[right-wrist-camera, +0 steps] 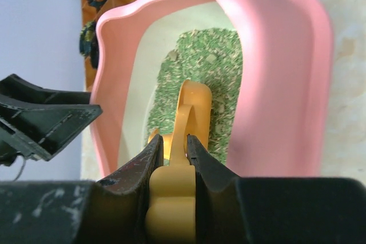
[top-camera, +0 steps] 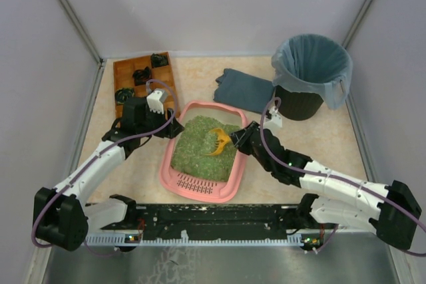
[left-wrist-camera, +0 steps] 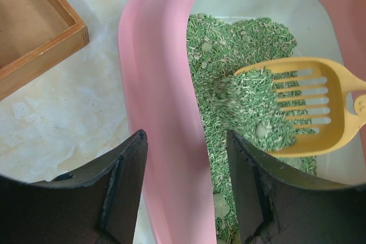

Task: Clean the litter box

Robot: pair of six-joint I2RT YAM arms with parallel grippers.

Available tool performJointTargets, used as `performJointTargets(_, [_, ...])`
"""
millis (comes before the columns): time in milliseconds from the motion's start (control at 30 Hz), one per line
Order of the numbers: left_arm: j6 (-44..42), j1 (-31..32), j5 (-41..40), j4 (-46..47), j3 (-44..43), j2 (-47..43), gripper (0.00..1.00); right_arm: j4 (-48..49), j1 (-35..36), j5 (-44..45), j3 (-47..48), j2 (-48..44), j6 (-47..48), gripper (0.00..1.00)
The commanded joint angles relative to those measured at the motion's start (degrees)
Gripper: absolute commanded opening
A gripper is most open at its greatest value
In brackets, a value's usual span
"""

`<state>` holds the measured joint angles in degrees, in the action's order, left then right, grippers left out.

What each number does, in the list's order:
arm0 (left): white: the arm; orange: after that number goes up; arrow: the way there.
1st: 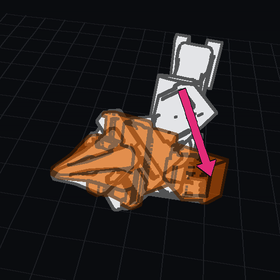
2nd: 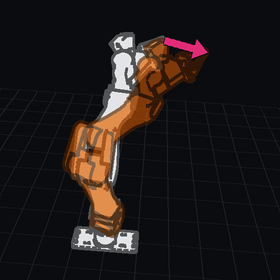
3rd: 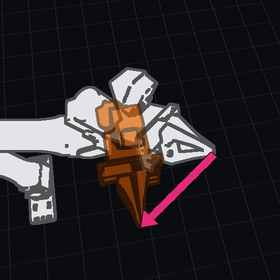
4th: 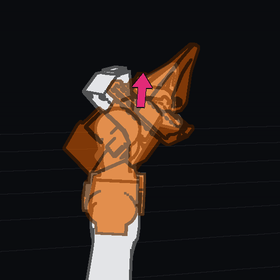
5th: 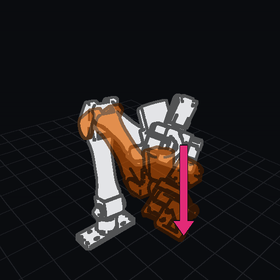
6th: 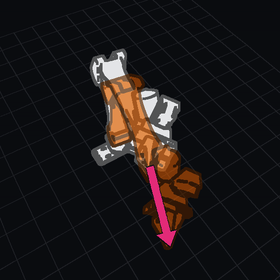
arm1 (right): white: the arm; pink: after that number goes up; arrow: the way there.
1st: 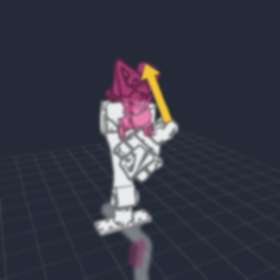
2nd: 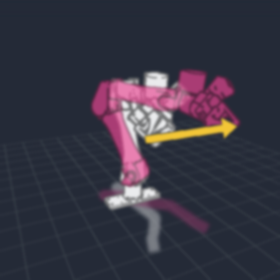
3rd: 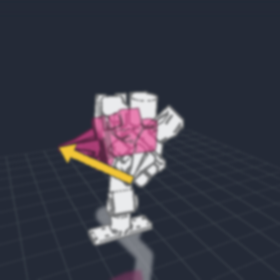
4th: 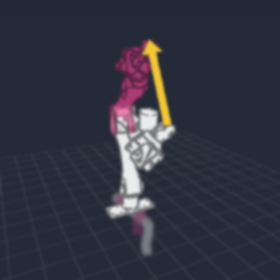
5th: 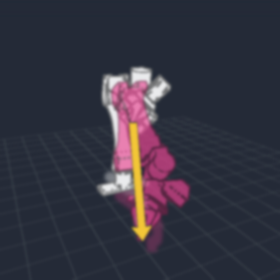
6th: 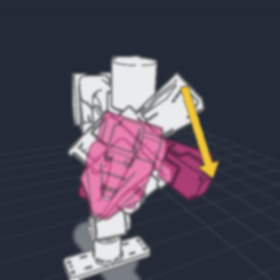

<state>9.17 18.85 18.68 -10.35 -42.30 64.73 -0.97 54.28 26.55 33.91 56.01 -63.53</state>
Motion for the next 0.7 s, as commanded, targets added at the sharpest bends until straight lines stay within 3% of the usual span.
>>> performJointTargets(0, [-0.36,-0.31,0.91,0.07,-1.79,0.42,0.63,-3.52,-0.49,4.65,5.63,-1.91,9.35,0.00])
performJointTargets(333, [-0.35,-0.35,0.81,-0.02,-1.83,0.31,0.62,-9.79,-0.48,4.64,14.24,1.53,23.23,0.00])
performJointTargets(667, [-0.35,-0.31,0.90,-0.11,-2.04,0.49,0.62,-21.41,-0.41,0.96,30.95,11.63,40.42,0.00])
